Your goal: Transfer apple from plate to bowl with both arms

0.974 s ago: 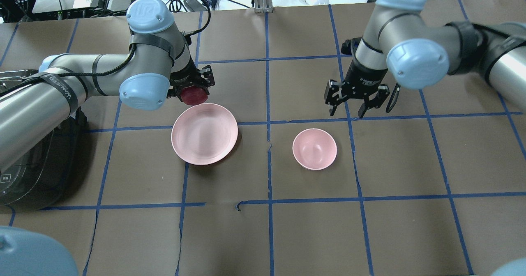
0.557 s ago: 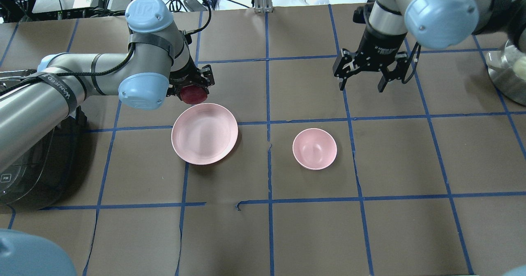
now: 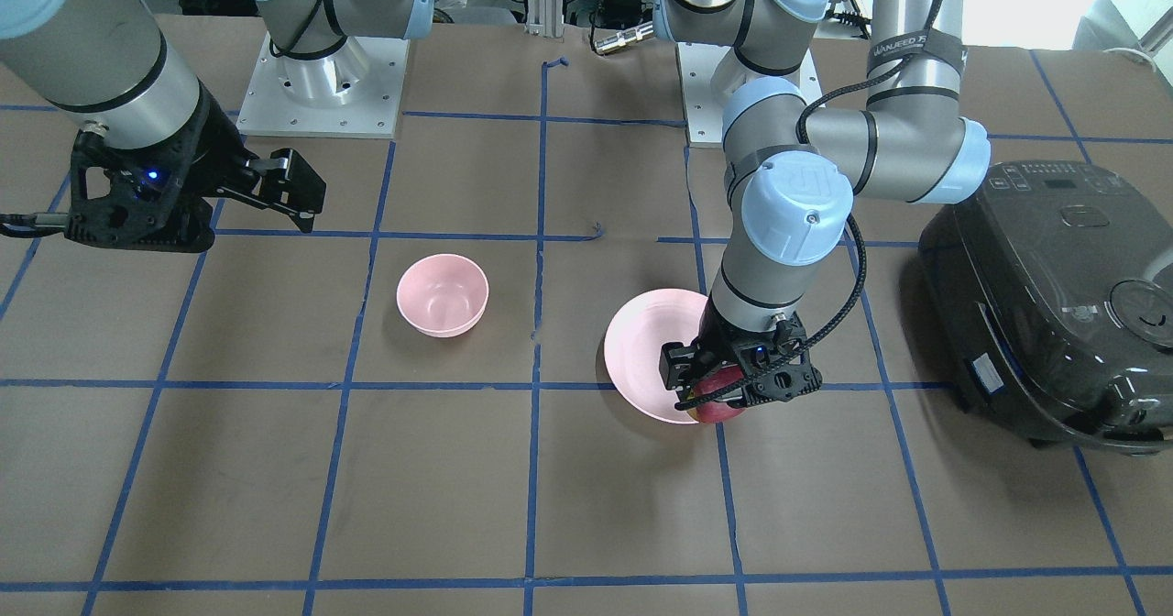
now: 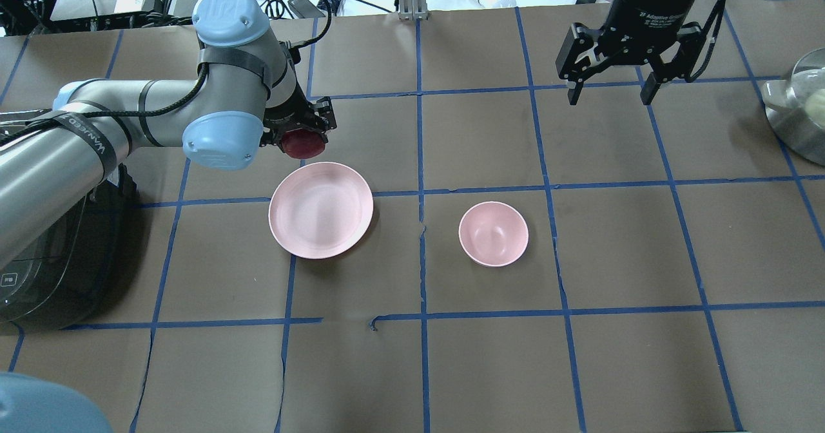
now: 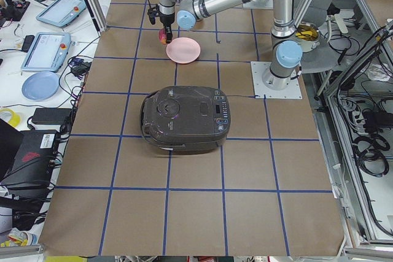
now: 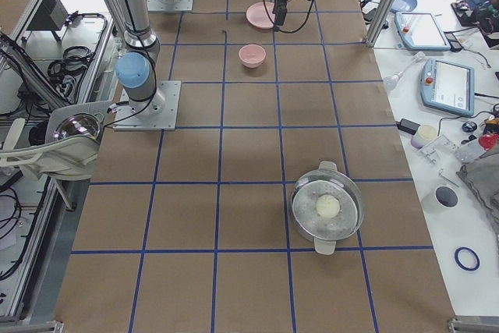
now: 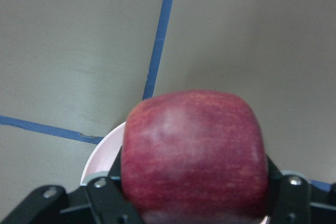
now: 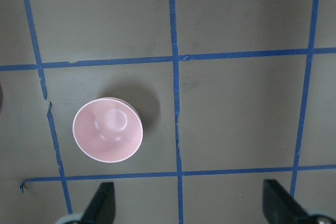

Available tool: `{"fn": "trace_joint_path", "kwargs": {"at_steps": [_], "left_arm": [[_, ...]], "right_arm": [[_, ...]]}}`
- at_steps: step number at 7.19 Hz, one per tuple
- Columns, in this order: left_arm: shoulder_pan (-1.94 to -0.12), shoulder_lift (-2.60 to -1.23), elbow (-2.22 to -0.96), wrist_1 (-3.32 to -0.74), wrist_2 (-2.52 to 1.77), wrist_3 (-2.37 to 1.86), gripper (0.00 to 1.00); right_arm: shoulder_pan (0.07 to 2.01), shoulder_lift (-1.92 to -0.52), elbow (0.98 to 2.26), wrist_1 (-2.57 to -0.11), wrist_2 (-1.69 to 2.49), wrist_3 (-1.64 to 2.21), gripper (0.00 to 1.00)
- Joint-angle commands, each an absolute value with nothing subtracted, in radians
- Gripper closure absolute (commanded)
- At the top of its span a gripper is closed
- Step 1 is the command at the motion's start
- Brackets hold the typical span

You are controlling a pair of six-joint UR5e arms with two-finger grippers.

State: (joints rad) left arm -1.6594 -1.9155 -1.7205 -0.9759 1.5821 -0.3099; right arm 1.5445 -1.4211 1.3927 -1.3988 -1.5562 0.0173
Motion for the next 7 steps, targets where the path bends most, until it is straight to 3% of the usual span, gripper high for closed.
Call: {"fn": "trace_joint_path", "kwargs": {"at_steps": [1, 2, 7], "left_arm": [[-1.721, -1.922, -1.651, -1.038, 1.588, -0.310, 0.95], [-1.753, -1.913, -1.614, -1.101, 1.582, -0.324, 0.95], [-2.067, -1.908, -1.670, -1.051, 1.574, -0.636, 1.00]], "right_arm": [[1.540, -1.424, 1.385, -1.404, -1.543, 0.020, 0.00], [1.540, -1.427, 1.385, -1.404, -1.546, 0.021, 0.00], [1.539, -1.442, 1.367, -1.405, -1.554, 0.031, 0.00]]}}
